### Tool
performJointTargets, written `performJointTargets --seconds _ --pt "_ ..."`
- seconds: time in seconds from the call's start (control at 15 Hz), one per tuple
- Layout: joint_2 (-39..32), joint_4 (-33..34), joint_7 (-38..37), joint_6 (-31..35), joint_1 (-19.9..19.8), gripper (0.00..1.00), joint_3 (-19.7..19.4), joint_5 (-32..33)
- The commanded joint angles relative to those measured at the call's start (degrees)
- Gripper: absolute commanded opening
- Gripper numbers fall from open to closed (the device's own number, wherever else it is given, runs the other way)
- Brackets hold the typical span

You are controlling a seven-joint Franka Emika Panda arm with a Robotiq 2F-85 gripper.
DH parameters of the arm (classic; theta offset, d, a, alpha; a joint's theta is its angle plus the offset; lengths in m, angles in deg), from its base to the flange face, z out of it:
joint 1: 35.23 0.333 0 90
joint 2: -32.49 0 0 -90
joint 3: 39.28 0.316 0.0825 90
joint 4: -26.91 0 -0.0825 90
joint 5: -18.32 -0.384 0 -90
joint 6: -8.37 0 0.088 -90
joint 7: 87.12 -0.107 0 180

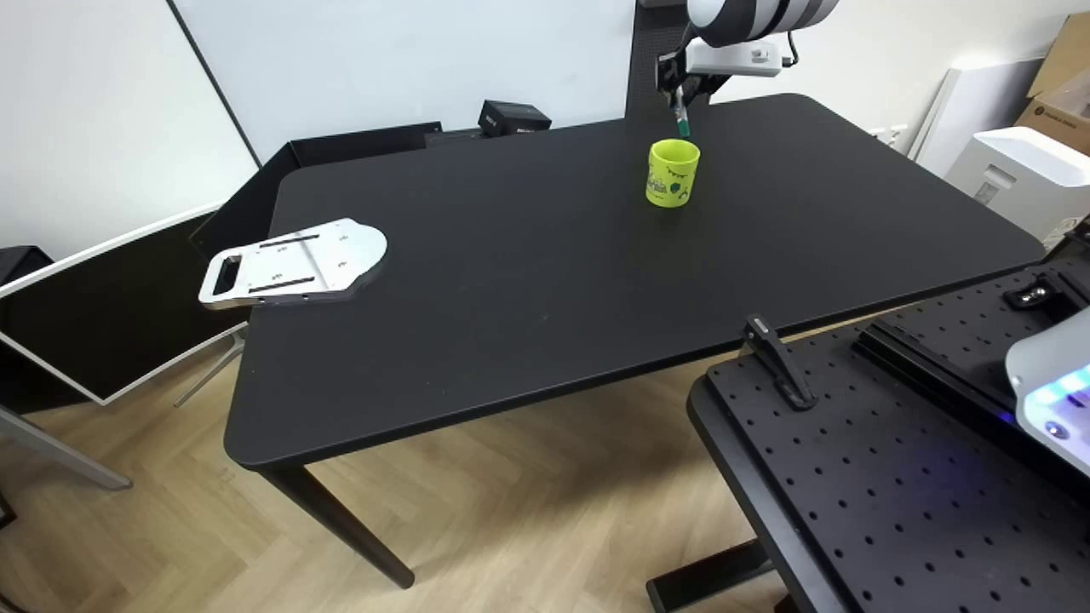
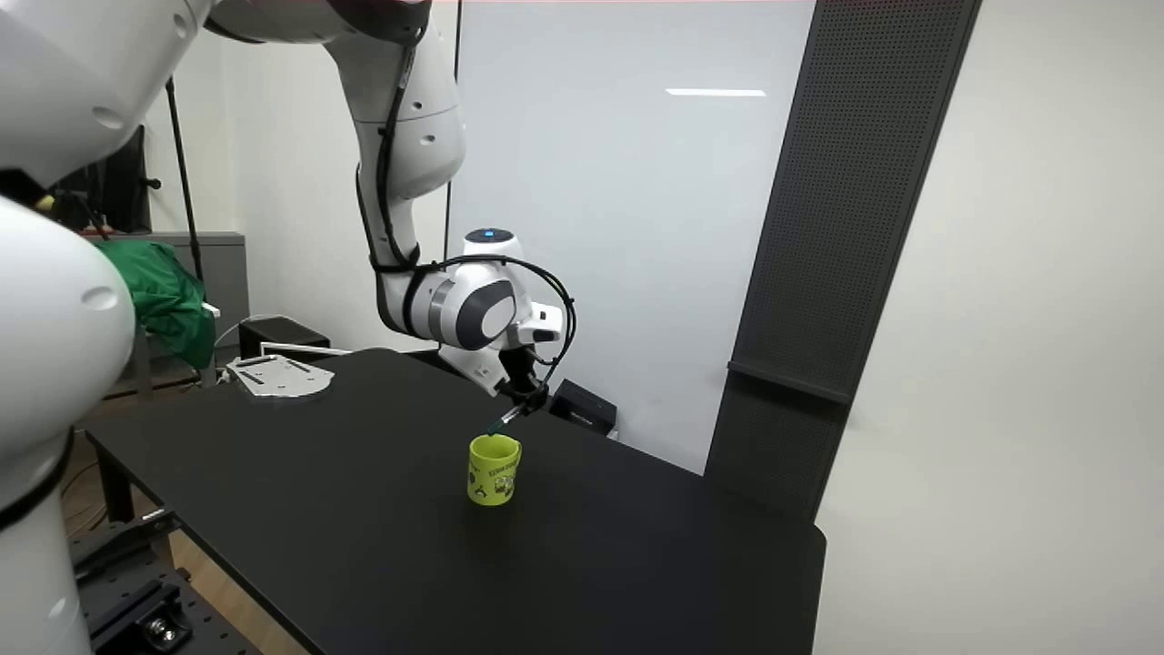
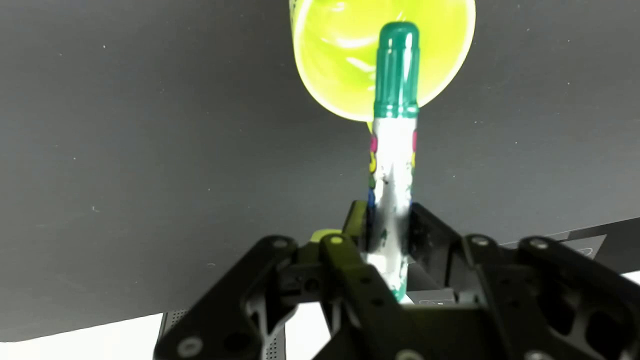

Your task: Put the marker in the mug and then put it back on the table

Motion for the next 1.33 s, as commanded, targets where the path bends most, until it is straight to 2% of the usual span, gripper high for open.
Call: performJointTargets --seconds 0.0,0.2,0.6,1.07,1.13,1.27 --pt "-0.3 0.2 1.0 -0.2 0.3 0.06 -0.2 -0.5" --pt "-0.4 -0.7 1.1 1.9 1.6 0.06 -1.3 -0.3" --pt "-0.1 -4.1 3.4 11.3 5.3 0.06 -3.7 -1.6" --pt "-1.5 -6.3 8.5 20.7 6.5 0.06 -3.0 -5.3" --pt "-1.0 -3.8 9.7 17.5 7.8 0.06 -4.2 -6.5" --pt "-1.4 -2.9 11.0 17.5 8.7 0.06 -4.8 -7.6"
